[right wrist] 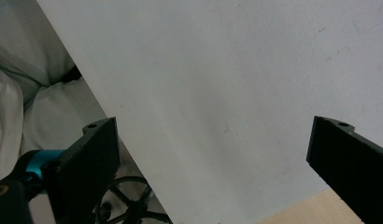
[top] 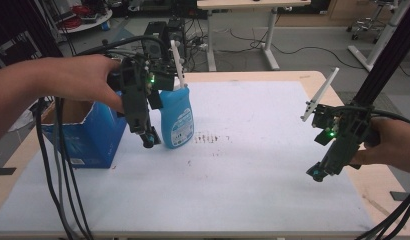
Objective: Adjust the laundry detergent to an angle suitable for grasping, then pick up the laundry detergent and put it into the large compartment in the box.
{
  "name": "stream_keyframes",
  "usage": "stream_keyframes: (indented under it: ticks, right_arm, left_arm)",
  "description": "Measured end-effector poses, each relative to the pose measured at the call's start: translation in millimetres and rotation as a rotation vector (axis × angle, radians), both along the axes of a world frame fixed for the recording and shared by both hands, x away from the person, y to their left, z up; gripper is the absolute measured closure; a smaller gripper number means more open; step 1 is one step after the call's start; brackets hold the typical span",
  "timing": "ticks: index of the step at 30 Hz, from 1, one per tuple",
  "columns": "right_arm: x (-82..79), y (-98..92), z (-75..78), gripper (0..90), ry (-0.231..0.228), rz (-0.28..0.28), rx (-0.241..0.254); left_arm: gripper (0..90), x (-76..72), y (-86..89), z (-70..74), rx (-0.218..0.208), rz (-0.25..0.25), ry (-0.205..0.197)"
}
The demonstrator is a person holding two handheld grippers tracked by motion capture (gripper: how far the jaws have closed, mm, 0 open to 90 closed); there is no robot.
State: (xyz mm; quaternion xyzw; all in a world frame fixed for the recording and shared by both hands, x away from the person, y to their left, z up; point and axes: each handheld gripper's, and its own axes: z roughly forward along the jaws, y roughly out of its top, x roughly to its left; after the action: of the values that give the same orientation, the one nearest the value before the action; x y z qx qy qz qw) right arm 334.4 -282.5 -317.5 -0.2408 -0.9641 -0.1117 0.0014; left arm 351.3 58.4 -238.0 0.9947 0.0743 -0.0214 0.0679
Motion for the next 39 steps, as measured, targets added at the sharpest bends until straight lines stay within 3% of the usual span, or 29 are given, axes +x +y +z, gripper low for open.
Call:
stream_keyframes:
  ticks: [30, 39]
  right_arm:
    - [-3.5, 0.6, 5.8, 2.1, -0.015, 0.003, 0.007]
    - [-3.7, 0.3, 6.0, 2.1, -0.017, 0.005, 0.01]
  left_arm:
    - [1.7, -5.8, -2.0, 9.7, -0.004, 0.009, -0.032]
    - [1.7, 2.0, -2.7, 18.7, -0.013, 0.089, -0.065]
